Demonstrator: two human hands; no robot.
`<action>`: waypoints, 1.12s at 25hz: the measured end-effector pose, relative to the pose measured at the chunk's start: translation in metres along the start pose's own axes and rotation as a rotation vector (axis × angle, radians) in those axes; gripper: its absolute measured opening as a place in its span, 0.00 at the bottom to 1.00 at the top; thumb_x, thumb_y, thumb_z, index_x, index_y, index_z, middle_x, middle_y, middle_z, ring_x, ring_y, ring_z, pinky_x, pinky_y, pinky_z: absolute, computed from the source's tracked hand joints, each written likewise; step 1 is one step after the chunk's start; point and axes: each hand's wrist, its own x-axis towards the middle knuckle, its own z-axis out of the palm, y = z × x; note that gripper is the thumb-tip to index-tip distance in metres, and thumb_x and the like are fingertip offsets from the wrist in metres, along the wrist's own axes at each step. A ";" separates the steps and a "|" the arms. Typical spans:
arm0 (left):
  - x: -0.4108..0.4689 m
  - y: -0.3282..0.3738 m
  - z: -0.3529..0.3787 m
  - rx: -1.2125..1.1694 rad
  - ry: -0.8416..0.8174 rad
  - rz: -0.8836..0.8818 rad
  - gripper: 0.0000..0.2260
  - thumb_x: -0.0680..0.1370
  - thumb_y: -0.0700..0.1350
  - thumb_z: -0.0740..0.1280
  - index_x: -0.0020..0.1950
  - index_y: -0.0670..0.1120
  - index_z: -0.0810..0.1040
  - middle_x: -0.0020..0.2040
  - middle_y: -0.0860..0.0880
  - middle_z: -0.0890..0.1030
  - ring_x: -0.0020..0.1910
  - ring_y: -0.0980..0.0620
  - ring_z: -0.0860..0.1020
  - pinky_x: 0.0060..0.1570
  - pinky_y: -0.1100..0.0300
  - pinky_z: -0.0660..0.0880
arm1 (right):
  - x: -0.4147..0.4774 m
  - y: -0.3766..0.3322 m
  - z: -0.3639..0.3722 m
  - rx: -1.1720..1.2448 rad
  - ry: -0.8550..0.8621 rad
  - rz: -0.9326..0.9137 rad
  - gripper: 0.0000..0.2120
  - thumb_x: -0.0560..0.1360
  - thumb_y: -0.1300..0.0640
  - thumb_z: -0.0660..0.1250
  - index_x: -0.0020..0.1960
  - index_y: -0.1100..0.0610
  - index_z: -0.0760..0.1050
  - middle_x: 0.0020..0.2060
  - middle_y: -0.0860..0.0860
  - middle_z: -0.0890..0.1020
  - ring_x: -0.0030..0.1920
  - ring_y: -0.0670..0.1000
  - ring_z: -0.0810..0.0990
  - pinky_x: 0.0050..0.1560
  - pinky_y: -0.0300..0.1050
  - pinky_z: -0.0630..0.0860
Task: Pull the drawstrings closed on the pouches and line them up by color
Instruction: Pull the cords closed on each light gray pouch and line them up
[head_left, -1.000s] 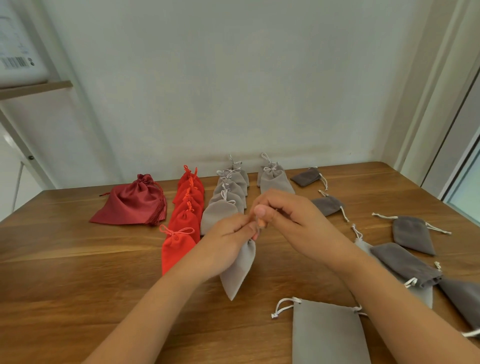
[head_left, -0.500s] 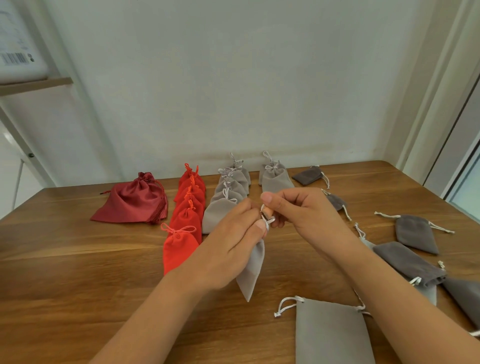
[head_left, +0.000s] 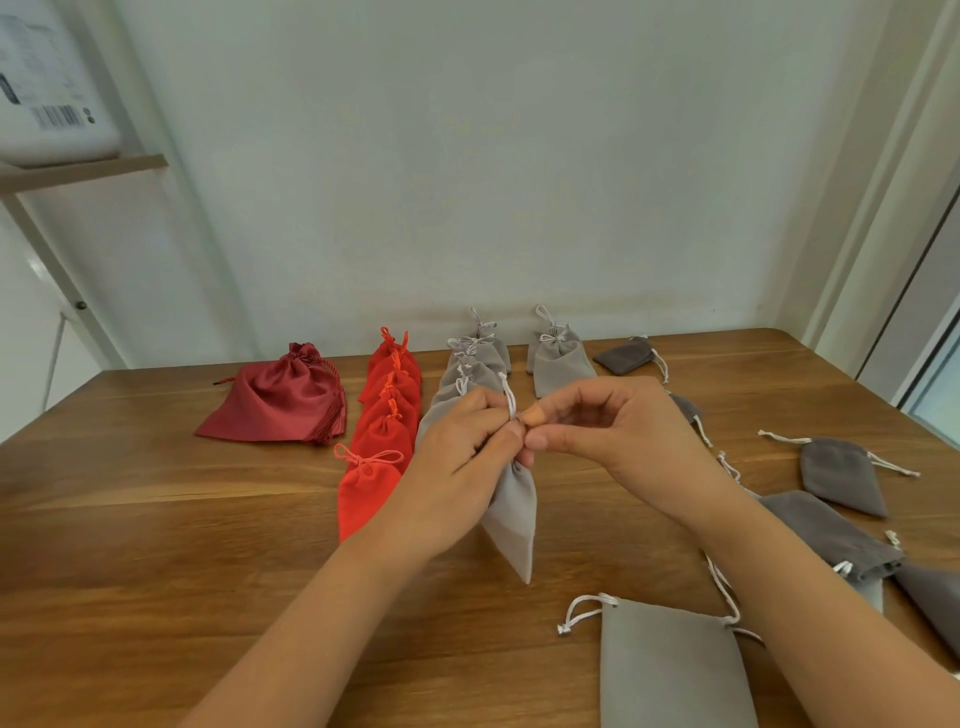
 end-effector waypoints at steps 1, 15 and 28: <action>0.001 -0.001 0.000 -0.023 0.011 -0.015 0.12 0.77 0.46 0.59 0.36 0.54 0.78 0.38 0.58 0.72 0.42 0.63 0.72 0.44 0.73 0.65 | 0.000 0.000 -0.001 -0.016 0.029 -0.001 0.08 0.64 0.58 0.74 0.43 0.57 0.83 0.37 0.55 0.85 0.42 0.52 0.84 0.49 0.41 0.80; 0.004 -0.009 -0.008 -0.379 -0.115 -0.185 0.15 0.73 0.53 0.68 0.39 0.42 0.84 0.36 0.34 0.76 0.40 0.48 0.72 0.44 0.55 0.66 | 0.003 0.002 -0.009 0.019 -0.131 0.125 0.15 0.62 0.60 0.76 0.46 0.58 0.78 0.42 0.56 0.83 0.44 0.52 0.82 0.50 0.44 0.80; 0.005 -0.006 -0.007 -0.326 0.059 -0.168 0.11 0.68 0.48 0.70 0.40 0.40 0.85 0.36 0.51 0.80 0.38 0.53 0.76 0.38 0.60 0.72 | 0.001 0.008 0.001 -0.110 -0.004 0.010 0.13 0.67 0.63 0.75 0.49 0.57 0.78 0.43 0.47 0.84 0.45 0.46 0.83 0.47 0.40 0.80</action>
